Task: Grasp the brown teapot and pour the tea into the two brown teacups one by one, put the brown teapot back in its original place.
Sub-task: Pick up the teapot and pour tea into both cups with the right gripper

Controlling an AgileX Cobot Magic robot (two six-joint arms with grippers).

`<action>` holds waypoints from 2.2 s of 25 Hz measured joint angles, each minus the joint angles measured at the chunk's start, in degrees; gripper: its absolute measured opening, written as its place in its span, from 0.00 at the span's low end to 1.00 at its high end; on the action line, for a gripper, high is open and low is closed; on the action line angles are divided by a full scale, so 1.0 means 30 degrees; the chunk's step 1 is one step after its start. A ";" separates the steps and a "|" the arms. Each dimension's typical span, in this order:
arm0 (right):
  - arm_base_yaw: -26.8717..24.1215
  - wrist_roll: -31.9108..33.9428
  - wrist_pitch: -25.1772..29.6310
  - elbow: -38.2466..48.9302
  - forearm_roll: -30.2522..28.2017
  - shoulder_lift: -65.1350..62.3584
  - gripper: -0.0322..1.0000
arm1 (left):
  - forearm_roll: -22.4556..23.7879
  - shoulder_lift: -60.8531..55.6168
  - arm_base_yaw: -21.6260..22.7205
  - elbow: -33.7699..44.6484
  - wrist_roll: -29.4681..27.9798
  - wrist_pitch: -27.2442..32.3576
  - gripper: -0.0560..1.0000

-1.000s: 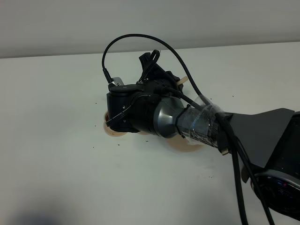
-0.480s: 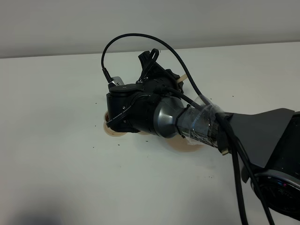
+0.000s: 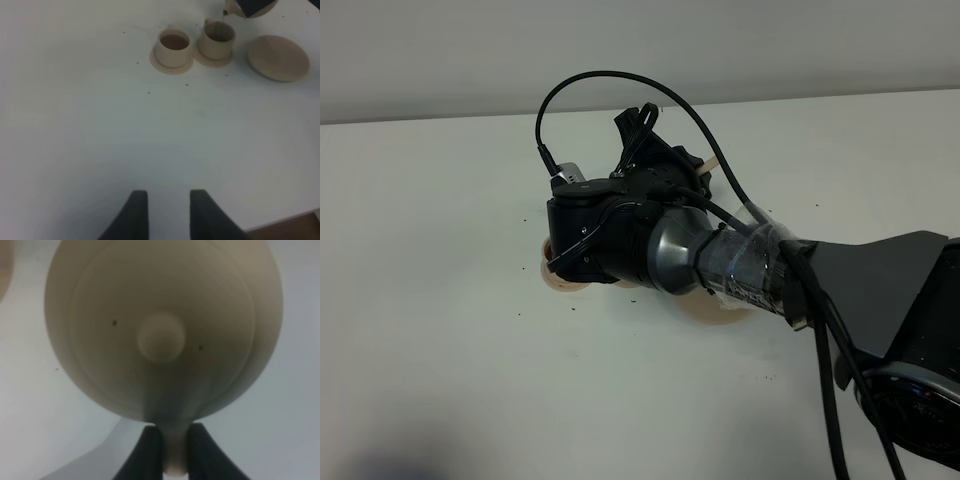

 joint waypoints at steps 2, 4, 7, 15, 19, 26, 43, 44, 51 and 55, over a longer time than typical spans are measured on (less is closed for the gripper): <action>0.0000 0.0000 0.0000 0.0000 -0.0094 0.0000 0.14 | 0.0000 0.0000 0.0000 0.0000 0.0000 0.0000 0.27; 0.0000 0.0000 0.0000 0.0000 -0.0167 0.0000 0.14 | 0.0000 0.0000 0.0000 0.0000 0.0000 0.0000 0.27; 0.0000 -0.0064 0.0000 0.0000 -0.0311 0.0000 0.14 | 0.0000 0.0000 0.0000 0.0000 0.0000 0.0000 0.27; 0.0000 -0.0424 0.0000 0.0000 -0.0476 0.0000 0.14 | 0.0000 0.0000 0.0000 0.0000 0.0000 0.0000 0.27; 0.0000 -0.0439 0.0000 0.0000 -0.0757 0.0000 0.14 | 0.0000 0.0000 0.0000 0.0000 -0.0019 0.0000 0.27; 0.0000 -0.0481 0.0000 0.0000 -0.1054 0.0000 0.14 | 0.0000 0.0000 0.0000 0.0000 -0.0019 0.0000 0.27; 0.0195 -0.0500 -0.0017 0.0000 -0.1351 0.0000 0.14 | 0.0000 0.0000 0.0000 0.0000 -0.0019 0.0000 0.27; 0.0195 -0.0500 -0.0017 0.0000 -0.1351 0.0000 0.14 | 0.0000 0.0000 0.0000 0.0000 -0.0019 0.0000 0.27; 0.0195 -0.0500 -0.0017 0.0000 -0.1351 0.0000 0.14 | 0.0000 0.0000 0.0000 0.0000 -0.0019 0.0000 0.27; 0.0195 -0.0500 -0.0017 0.0000 -0.1351 0.0000 0.14 | 0.0000 0.0000 0.0000 0.0000 -0.0019 0.0000 0.27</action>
